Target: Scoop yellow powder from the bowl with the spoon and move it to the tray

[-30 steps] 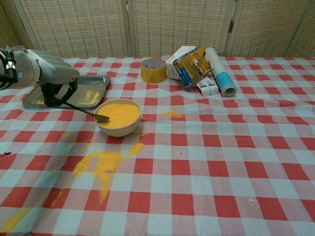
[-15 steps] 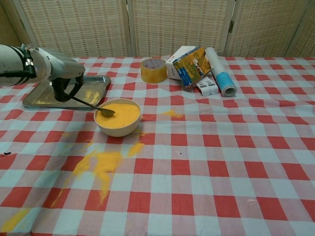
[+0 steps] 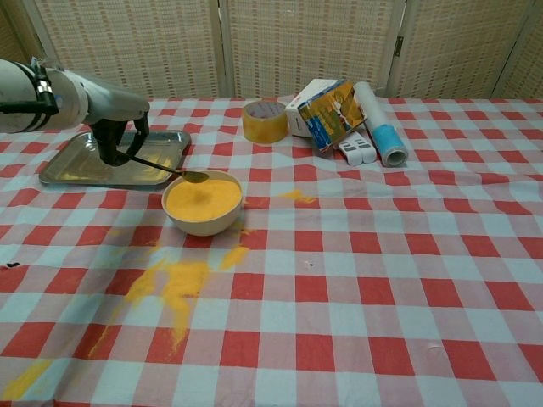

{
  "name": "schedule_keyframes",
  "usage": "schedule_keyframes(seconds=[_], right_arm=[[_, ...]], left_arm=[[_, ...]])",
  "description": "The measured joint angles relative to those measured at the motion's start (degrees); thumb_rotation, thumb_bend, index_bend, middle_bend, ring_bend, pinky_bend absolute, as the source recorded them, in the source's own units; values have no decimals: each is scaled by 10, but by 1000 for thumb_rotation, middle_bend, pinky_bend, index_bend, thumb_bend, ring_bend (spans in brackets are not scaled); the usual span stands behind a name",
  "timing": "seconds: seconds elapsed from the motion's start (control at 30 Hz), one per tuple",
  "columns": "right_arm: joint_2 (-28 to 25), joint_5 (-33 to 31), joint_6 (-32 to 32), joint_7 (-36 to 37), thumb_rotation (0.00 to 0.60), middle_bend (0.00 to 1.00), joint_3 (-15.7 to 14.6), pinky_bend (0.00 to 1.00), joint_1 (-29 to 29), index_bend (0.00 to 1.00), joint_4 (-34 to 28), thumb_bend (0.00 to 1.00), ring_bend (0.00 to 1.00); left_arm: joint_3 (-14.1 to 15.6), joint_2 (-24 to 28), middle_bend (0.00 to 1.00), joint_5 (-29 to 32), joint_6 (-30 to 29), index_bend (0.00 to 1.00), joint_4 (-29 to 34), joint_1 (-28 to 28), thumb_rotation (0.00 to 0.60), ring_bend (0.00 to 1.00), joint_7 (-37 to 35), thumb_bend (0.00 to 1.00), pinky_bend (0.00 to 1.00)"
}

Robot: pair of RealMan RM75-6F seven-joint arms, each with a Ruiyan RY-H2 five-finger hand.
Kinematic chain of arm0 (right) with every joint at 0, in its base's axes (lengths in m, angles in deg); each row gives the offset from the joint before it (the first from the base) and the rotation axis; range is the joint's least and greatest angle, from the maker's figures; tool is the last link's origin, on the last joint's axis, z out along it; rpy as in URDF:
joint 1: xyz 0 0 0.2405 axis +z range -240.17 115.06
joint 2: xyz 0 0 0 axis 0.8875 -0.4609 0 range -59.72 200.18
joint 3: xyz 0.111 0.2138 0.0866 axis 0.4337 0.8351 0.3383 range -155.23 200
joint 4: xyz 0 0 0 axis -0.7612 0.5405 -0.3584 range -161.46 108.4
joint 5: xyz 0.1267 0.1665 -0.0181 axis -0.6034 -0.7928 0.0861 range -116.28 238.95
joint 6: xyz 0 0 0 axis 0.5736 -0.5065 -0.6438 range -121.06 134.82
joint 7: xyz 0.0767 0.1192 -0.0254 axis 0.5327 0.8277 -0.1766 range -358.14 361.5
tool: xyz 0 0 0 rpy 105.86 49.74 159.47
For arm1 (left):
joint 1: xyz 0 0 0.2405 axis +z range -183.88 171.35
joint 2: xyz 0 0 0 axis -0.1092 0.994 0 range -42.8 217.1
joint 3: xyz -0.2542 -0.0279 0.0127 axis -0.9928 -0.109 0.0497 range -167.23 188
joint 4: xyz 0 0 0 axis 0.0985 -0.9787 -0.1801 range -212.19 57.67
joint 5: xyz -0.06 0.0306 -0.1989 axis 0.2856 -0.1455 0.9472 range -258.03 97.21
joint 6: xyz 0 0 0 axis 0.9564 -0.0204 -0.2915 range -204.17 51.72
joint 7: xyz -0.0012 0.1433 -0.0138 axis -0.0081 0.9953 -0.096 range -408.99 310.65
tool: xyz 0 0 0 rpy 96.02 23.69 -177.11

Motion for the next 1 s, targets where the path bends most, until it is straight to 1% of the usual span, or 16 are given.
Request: schedule_keyframes(seconds=[0.17, 0.37, 0.57, 0.73, 1.0], right_arm=[[-1, 9, -4, 1, 600, 0, -3, 0, -1, 0, 0, 36, 0], [-3, 19, -10, 9, 600, 0, -5, 0, -3, 0, 1, 36, 0], [-6, 26, -19, 17, 600, 0, -7, 0, -6, 0, 2, 37, 0], [-6, 28, -23, 18, 600, 0, -8, 0, -7, 0, 2, 36, 0], [-4, 25, -18, 12, 600, 0, -7, 0, -6, 0, 2, 36, 0]], left_arm=[[11, 11, 1000, -6, -13, 969, 39, 1, 600, 1000, -4, 651, 1000], [28, 7, 1000, -18, -37, 969, 74, -4, 600, 1000, 6, 652, 1000], [35, 6, 1000, -16, -62, 968, 98, -11, 600, 1000, 16, 653, 1000], [41, -1, 1000, -7, -60, 969, 86, -12, 600, 1000, 19, 651, 1000], [44, -19, 1000, 7, -28, 968, 33, -16, 600, 1000, 18, 652, 1000]])
